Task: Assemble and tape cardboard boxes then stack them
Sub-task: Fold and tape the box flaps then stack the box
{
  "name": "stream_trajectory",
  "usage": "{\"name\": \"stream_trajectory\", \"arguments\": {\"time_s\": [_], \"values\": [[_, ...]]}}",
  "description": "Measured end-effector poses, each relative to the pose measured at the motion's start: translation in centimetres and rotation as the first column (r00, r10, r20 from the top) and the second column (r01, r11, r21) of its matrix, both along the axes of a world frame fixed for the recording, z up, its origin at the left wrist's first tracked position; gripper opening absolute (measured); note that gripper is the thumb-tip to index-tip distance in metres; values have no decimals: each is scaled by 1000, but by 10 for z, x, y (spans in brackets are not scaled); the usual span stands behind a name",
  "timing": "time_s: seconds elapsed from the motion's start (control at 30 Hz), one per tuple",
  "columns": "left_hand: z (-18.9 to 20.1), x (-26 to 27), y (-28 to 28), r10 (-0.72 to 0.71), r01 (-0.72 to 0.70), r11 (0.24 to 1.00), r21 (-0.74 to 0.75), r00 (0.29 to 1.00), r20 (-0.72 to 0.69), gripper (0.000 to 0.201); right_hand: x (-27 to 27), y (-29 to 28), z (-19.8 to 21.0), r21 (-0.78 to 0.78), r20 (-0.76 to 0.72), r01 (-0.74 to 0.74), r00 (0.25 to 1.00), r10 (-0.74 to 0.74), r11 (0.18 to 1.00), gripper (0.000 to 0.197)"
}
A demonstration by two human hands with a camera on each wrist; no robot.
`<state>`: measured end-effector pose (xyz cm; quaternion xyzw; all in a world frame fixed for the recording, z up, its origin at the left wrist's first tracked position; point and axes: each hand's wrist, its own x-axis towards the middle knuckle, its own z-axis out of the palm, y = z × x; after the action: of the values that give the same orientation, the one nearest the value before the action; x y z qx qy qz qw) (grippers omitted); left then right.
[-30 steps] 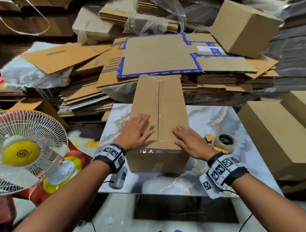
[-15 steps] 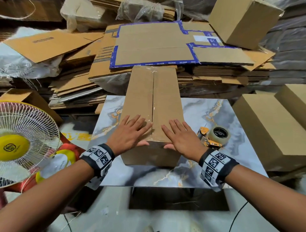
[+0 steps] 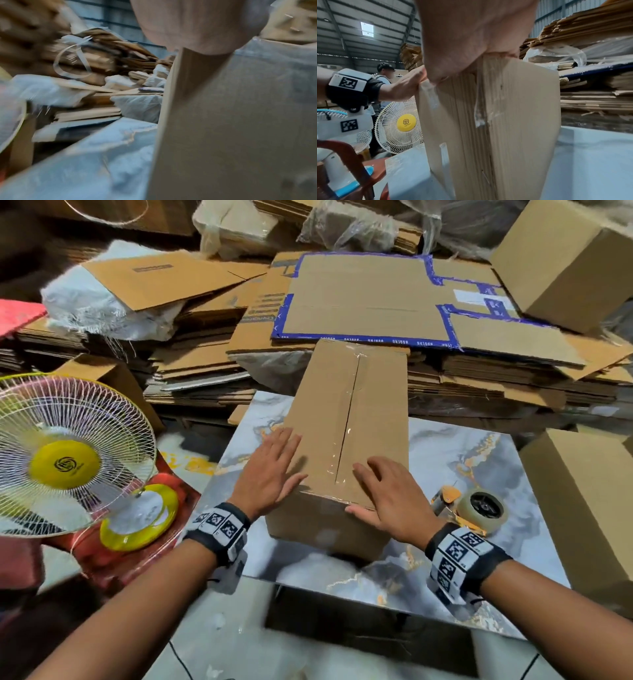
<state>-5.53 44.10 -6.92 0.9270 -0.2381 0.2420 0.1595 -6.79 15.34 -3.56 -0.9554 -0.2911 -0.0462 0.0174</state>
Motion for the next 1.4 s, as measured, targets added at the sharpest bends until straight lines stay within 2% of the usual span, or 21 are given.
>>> {"name": "stream_trajectory", "arguments": {"time_s": [0.07,0.1,0.17,0.27,0.3,0.33,0.37,0.5,0.57,0.7,0.8,0.9,0.93,1.03,1.1,1.13,1.23,1.33,1.4], "values": [[-9,-6,-12,111,-103,946,-309,994,6,55,2,0,-4,71,-41,-15,999,17,997,80],[-15,-9,-20,187,-169,876,-452,982,-5,51,2,0,-5,91,-62,-12,998,18,996,81],[-27,-15,-36,354,-306,679,-667,933,-67,47,2,0,-4,111,-72,-18,997,26,994,81],[-38,-19,-66,524,-430,336,-838,825,-213,48,0,-1,-3,136,-67,-17,997,26,991,82],[-39,-20,-76,544,-452,245,-858,797,-264,52,-1,-2,-3,150,-68,-17,997,27,989,81],[-40,-20,-86,555,-469,191,-863,776,-299,59,-1,-2,-4,166,-72,-18,997,31,986,80],[-41,-21,-95,567,-483,177,-858,762,-312,66,0,-4,-4,183,-76,-24,996,39,983,79],[-47,-23,-115,623,-512,248,-822,735,-270,86,4,-6,-6,214,-67,-77,993,93,974,80],[-53,-28,-123,628,-521,294,-801,737,-249,88,4,-7,-8,219,-56,-100,992,115,971,78],[-72,-40,-137,613,-516,438,-736,770,-175,87,6,-7,-11,190,-36,-140,988,150,972,72],[-76,-48,-133,619,-537,467,-703,766,-174,88,7,-7,-12,126,-45,-142,988,149,982,77],[-68,-62,-134,632,-517,450,-728,760,-149,88,4,-4,-9,94,-67,-120,990,127,988,88],[-62,-66,-133,647,-510,420,-751,748,-147,88,3,-3,-8,84,-69,-120,990,126,989,89],[-39,-54,-105,738,-470,240,-849,657,-154,80,3,1,-8,36,-59,-137,989,139,990,84],[-20,-37,-83,758,-389,145,-910,634,-150,79,3,2,-10,12,-48,-149,988,149,989,80],[-11,-27,-77,756,-358,134,-924,640,-139,78,3,2,-10,3,-51,-150,987,150,989,81],[-6,-7,-87,719,-308,171,-936,688,-95,72,3,1,-9,3,-74,-136,988,136,991,88],[-24,-5,-104,704,-302,151,-941,701,-112,70,1,-1,-7,100,-129,-117,983,129,988,85],[-40,-8,-111,724,-366,208,-907,681,-109,72,-1,-2,-6,144,-135,-120,981,140,982,83]]}}
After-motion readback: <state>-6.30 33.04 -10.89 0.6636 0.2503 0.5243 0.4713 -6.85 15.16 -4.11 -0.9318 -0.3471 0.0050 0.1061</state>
